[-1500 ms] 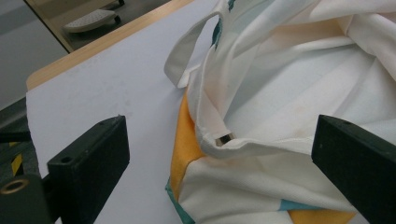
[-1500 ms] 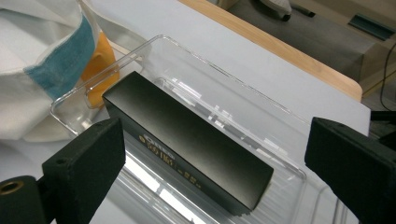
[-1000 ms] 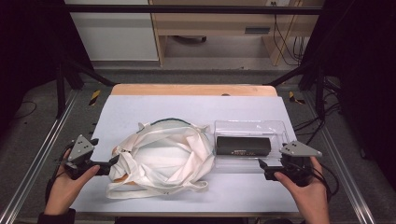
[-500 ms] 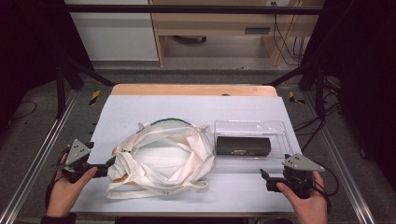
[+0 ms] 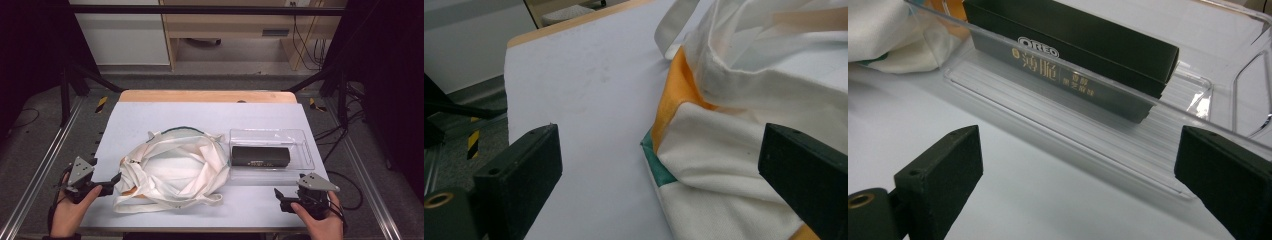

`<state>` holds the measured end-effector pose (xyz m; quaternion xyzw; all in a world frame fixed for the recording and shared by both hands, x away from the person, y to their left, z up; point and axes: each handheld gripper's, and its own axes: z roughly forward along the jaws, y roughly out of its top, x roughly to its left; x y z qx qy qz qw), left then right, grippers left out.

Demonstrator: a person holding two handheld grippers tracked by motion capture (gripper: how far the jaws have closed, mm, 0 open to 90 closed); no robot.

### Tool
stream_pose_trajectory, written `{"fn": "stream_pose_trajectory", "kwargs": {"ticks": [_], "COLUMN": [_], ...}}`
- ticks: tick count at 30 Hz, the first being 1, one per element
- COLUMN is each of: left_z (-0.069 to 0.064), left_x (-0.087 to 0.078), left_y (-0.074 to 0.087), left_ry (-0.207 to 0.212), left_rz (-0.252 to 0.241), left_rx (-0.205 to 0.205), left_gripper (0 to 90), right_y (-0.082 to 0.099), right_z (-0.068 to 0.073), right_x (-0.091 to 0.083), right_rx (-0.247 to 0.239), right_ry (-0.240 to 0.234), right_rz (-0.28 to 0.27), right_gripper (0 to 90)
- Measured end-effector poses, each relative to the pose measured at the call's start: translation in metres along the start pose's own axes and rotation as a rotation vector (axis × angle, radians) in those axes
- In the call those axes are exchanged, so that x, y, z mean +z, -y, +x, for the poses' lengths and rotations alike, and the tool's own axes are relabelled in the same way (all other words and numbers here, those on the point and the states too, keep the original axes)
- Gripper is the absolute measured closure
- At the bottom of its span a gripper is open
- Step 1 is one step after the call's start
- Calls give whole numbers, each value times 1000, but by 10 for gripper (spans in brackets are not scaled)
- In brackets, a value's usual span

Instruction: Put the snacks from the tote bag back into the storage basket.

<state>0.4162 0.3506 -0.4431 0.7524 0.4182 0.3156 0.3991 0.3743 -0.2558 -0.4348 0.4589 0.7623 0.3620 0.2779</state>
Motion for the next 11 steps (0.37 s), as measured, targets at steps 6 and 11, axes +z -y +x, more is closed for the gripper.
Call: {"fn": "stream_pose_trajectory", "kwargs": {"ticks": [6, 11], "left_z": [0, 1], "left_x": [3, 4], "left_y": [4, 6], "left_ry": [-11, -27], "left_rz": [-5, -20], "left_rx": [-24, -37], "left_gripper": [39, 40], "right_y": [3, 6], "right_z": [5, 6], "right_x": [6, 9], "right_rx": [1, -6], "right_ry": [-8, -13], "right_rz": [13, 24], "right_gripper": [60, 58]}}
